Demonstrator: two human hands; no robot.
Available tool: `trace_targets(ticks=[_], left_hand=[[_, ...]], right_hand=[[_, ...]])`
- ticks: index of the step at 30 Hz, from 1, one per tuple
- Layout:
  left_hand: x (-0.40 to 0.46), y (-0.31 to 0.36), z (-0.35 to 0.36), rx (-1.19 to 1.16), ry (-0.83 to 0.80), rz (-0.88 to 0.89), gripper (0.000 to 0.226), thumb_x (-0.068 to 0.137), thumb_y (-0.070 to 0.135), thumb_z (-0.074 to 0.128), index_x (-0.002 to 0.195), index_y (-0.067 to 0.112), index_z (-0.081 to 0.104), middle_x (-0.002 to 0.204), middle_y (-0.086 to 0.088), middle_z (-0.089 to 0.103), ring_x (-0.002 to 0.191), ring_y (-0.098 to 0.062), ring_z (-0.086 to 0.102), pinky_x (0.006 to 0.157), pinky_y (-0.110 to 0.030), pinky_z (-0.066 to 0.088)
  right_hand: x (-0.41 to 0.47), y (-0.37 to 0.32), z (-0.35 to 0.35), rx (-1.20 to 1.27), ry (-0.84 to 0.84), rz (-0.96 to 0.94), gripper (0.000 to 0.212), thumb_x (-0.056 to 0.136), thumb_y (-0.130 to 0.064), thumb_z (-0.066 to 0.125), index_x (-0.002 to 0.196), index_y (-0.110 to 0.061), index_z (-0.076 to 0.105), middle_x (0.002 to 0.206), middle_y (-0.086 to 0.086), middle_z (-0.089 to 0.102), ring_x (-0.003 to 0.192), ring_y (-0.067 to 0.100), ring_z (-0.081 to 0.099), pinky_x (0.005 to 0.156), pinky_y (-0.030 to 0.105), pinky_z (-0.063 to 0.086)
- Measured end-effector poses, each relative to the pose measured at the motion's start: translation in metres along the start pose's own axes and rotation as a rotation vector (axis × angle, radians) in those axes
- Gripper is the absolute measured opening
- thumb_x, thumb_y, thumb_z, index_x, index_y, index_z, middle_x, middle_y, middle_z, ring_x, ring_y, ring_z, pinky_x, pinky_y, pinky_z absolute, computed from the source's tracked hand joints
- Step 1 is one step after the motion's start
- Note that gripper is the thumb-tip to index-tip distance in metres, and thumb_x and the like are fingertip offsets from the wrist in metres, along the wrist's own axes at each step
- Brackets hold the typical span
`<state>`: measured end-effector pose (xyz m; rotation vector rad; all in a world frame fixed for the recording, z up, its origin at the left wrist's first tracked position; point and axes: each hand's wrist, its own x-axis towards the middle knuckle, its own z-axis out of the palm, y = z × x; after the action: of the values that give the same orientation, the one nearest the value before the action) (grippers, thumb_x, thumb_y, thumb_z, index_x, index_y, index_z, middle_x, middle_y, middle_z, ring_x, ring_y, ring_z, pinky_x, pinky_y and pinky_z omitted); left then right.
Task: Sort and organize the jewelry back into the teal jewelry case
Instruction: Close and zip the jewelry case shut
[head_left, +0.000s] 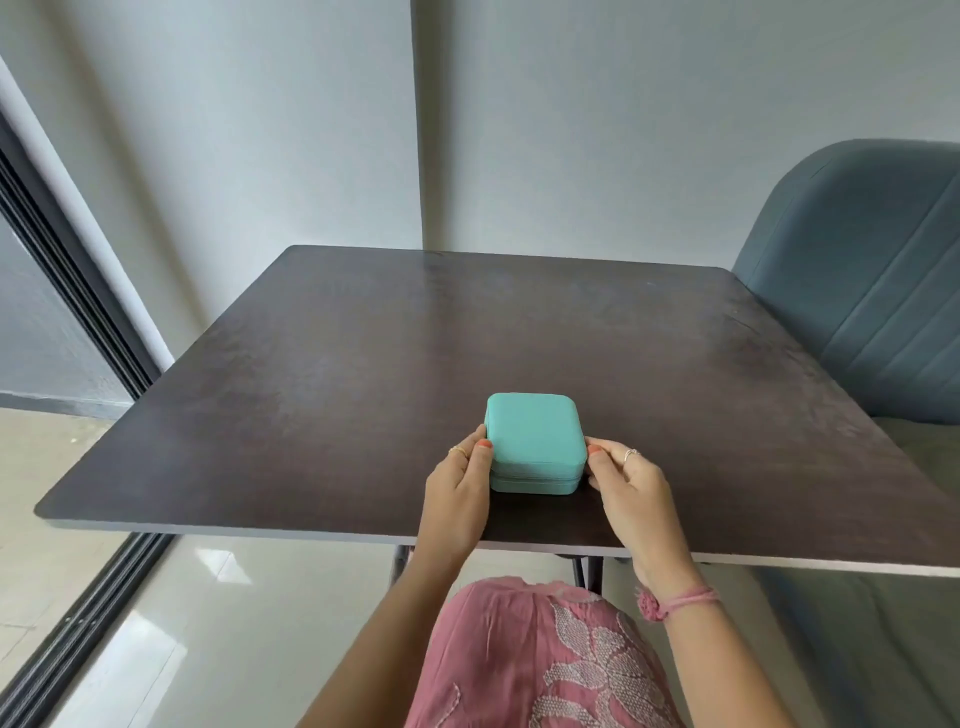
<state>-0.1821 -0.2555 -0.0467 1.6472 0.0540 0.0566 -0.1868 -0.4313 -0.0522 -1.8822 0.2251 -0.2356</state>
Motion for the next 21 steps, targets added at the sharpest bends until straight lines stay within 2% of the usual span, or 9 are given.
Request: trace_targets(ticks=[4,9,12,16,21], left_hand=[[0.009,0.009,-0.016,0.042,0.077,0.001,0.038,0.101,0.023,0.039,0.136,0.021,0.052,0.134,0.011,0.054,0.122,-0.006,0.048,0.105,-0.026,0.036],[0.032,0.019,-0.062,0.009,0.157,-0.012,0.034,0.1,0.022,0.041,0.129,0.02,0.058,0.121,0.009,0.058,0.113,-0.008,0.052,0.095,-0.025,0.038],[0.055,0.021,-0.101,0.051,0.197,0.022,0.04,0.092,0.032,0.044,0.125,0.018,0.062,0.12,0.004,0.064,0.111,-0.012,0.058,0.099,-0.034,0.045],[0.092,0.021,-0.155,0.079,0.303,0.018,0.04,0.083,0.035,0.044,0.111,0.02,0.068,0.116,-0.002,0.067,0.109,-0.02,0.06,0.099,-0.041,0.044],[0.121,0.034,-0.203,0.039,0.381,0.01,0.031,0.096,0.011,0.041,0.115,0.011,0.066,0.112,0.0,0.062,0.101,-0.014,0.053,0.092,-0.033,0.041]], right_hand=[[0.005,-0.01,0.023,0.153,-0.077,0.026,0.024,0.097,-0.023,0.049,0.1,-0.037,0.069,0.105,-0.013,0.071,0.099,0.007,0.066,0.094,0.034,0.052],[0.018,-0.034,0.075,0.282,-0.203,0.028,0.024,0.098,-0.022,0.048,0.112,-0.029,0.066,0.114,-0.007,0.068,0.105,0.006,0.064,0.092,0.029,0.052],[0.03,-0.052,0.114,0.309,-0.279,0.031,0.025,0.098,-0.024,0.048,0.117,-0.025,0.065,0.117,-0.006,0.066,0.107,0.008,0.063,0.087,0.027,0.053],[0.047,-0.077,0.173,0.292,-0.37,0.018,0.03,0.098,-0.025,0.047,0.123,-0.019,0.062,0.12,-0.001,0.064,0.107,0.014,0.063,0.085,0.028,0.054],[0.066,-0.107,0.235,0.284,-0.445,0.008,0.032,0.098,-0.023,0.045,0.126,-0.018,0.06,0.118,0.003,0.067,0.111,0.022,0.062,0.094,0.035,0.05]])
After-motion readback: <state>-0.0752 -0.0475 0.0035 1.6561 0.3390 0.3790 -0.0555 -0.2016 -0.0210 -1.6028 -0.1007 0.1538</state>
